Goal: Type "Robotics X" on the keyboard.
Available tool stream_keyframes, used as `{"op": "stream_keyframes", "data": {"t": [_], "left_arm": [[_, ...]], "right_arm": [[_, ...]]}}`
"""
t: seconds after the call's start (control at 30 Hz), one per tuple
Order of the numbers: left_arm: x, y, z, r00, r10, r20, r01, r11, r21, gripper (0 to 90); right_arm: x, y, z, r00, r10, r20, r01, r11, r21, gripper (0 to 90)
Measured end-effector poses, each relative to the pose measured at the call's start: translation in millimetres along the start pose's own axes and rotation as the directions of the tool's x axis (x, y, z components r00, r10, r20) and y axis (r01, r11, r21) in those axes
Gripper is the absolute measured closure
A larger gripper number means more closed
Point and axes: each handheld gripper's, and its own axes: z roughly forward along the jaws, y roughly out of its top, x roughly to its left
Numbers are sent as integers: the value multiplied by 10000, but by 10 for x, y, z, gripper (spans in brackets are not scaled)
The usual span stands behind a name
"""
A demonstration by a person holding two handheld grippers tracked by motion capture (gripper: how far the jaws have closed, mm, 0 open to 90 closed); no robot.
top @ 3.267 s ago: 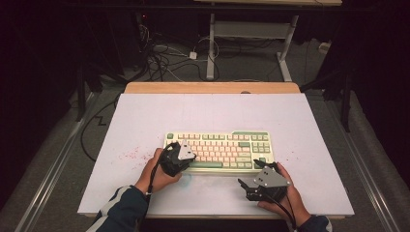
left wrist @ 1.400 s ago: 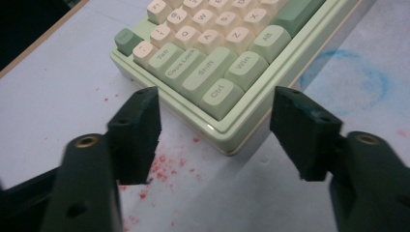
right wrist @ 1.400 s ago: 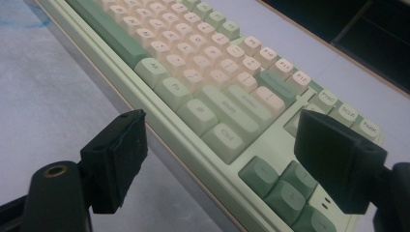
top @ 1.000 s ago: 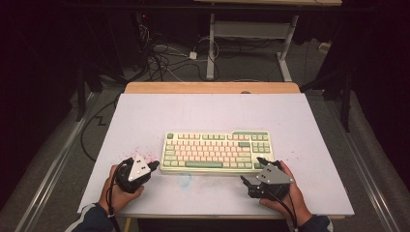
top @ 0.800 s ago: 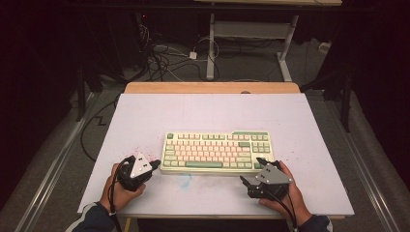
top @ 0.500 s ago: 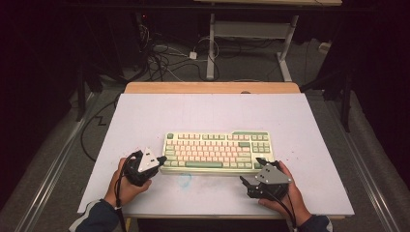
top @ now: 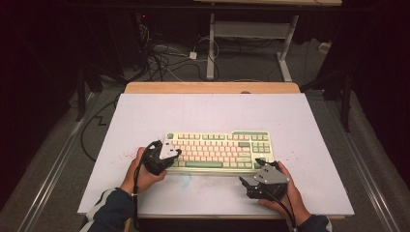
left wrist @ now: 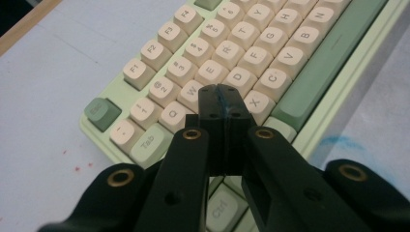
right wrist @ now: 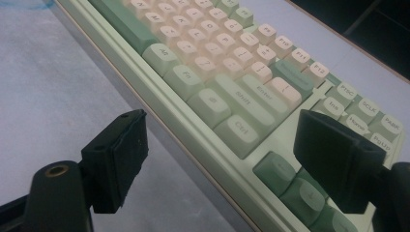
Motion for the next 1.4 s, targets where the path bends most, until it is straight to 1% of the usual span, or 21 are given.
{"op": "stream_keyframes", "data": {"t": [0.13,0.23,0.33,0.87,0.9,0.93,1.0,1.1,1.13,1.3,1.4], "left_arm": [[-25,8,117,10000,44,-32,-44,9999,148,871],[-45,14,175,10000,95,3,-95,9996,251,871],[-57,8,218,9998,159,-75,-157,9994,304,871],[-49,8,245,9998,125,-123,-122,9996,251,870],[-52,-4,254,9999,136,-81,-133,9992,384,870],[-61,-18,261,9997,227,-83,-224,9992,337,871],[-70,-11,254,9997,251,-45,-249,9989,394,871],[-72,-5,245,9996,261,-63,-259,9991,342,870],[-75,5,236,9997,252,-60,-250,9994,248,870],[-79,17,220,9996,271,-21,-271,9994,208,863],[-80,27,203,9995,308,-40,-308,9995,105,852]], "right_arm": [[2,-6,8,10000,-39,-22,39,10000,66,205],[3,-5,6,10000,-51,-25,51,10000,43,205],[-1,-7,5,10000,-26,-25,26,10000,55,205],[12,-6,12,9999,-107,-62,107,9999,90,207],[12,-6,12,9999,-115,-63,116,9999,94,207],[13,-6,12,9999,-114,-60,115,9999,101,207],[14,-7,15,9999,-142,-77,143,9998,134,207],[15,-6,12,9999,-155,-67,156,9998,131,207],[15,-4,11,9999,-135,-57,135,9998,115,208],[9,-4,9,9999,-110,-38,111,9999,112,208],[13,-4,7,9999,-124,-43,125,9999,103,208]]}}
